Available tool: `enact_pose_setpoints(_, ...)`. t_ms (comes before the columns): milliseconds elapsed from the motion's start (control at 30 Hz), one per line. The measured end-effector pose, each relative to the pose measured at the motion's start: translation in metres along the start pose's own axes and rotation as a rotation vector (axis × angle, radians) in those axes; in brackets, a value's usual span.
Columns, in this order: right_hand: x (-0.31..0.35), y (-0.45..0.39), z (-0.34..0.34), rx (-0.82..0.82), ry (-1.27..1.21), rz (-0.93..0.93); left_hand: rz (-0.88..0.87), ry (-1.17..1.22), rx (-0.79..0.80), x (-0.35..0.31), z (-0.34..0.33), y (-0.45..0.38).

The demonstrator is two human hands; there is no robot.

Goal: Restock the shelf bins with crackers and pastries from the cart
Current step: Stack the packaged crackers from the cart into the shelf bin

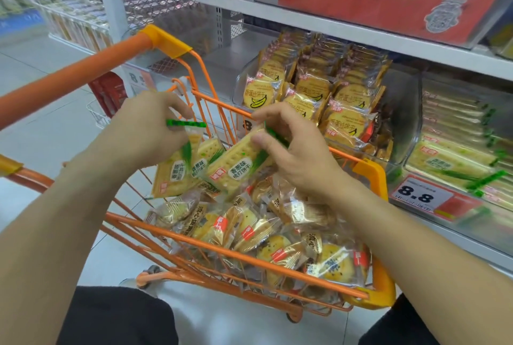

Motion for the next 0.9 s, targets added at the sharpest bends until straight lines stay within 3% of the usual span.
enact_pose_setpoints(100,-0.01,0.003,0.021,-0.214,-0.408,-0.155,0.038,0.294,-0.159,0.001,0.02,0.001)
enact_pose_setpoints(200,-0.029,0.011,0.027,-0.344,-0.763,-0.37,0.104,0.717,-0.215,0.006,0.023,0.004)
enact_pose_setpoints(367,-0.033,0.031,0.004,-0.198,-1.202,-0.683,0.288,1.21,-0.046,-0.015,-0.024,0.003)
enact_pose_setpoints(500,-0.023,0.04,0.009,-0.134,-1.245,-0.675,0.38,1.345,0.154,-0.059,-0.072,0.014)
enact_pose_setpoints(633,-0.041,0.047,0.038,-0.309,-1.064,-0.596,0.122,0.897,0.174,-0.102,-0.083,0.015)
enact_pose_setpoints(767,-0.051,0.061,0.079,-0.499,-0.835,-0.485,0.181,1.019,0.32,-0.132,-0.107,0.015)
enact_pose_setpoints(900,-0.066,0.083,0.101,-0.619,-0.83,-0.52,0.205,1.115,0.344,-0.159,-0.117,0.022)
Point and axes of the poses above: each hand's wrist, its own y-axis away from the middle knuckle, its own z-axis out of the back of the hand, x = y × z, the point moved 10 cm from there along -y, towards the middle knuckle, and after that the axes turned 4 degrees about -y, right-handed, at the moved point
